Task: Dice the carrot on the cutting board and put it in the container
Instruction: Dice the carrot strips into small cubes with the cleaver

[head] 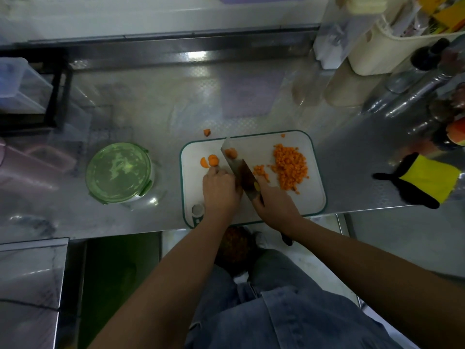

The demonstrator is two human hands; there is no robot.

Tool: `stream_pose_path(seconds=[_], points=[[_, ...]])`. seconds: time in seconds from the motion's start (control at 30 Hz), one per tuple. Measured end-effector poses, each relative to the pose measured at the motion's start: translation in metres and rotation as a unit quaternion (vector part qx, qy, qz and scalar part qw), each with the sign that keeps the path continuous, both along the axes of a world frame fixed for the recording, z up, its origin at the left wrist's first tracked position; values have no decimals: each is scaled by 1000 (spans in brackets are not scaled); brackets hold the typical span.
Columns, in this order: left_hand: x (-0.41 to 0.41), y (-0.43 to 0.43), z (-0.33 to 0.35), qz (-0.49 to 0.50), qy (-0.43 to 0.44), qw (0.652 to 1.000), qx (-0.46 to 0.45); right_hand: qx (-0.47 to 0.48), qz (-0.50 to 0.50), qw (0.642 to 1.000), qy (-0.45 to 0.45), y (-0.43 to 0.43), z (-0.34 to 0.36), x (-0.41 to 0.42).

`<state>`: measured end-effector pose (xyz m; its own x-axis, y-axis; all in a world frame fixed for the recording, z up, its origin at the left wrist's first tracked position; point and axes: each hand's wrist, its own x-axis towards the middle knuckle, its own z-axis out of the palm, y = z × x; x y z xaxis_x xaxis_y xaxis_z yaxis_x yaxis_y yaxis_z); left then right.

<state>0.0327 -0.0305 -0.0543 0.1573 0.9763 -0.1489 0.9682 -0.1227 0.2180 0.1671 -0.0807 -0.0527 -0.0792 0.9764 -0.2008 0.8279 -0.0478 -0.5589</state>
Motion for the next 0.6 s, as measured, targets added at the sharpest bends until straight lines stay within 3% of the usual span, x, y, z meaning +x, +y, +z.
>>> stream_pose_path(seconds=[0.17, 0.3, 0.6], points=[[0, -1, -4, -3, -5, 1000, -12, -1, -67, 998, 20, 3, 4, 16], [-4, -4, -3, 0, -45, 999, -5, 5, -68, 996, 57, 3, 6, 16], [-23, -19, 4, 48, -25, 998, 10, -38, -14, 995, 89, -18, 7, -3]])
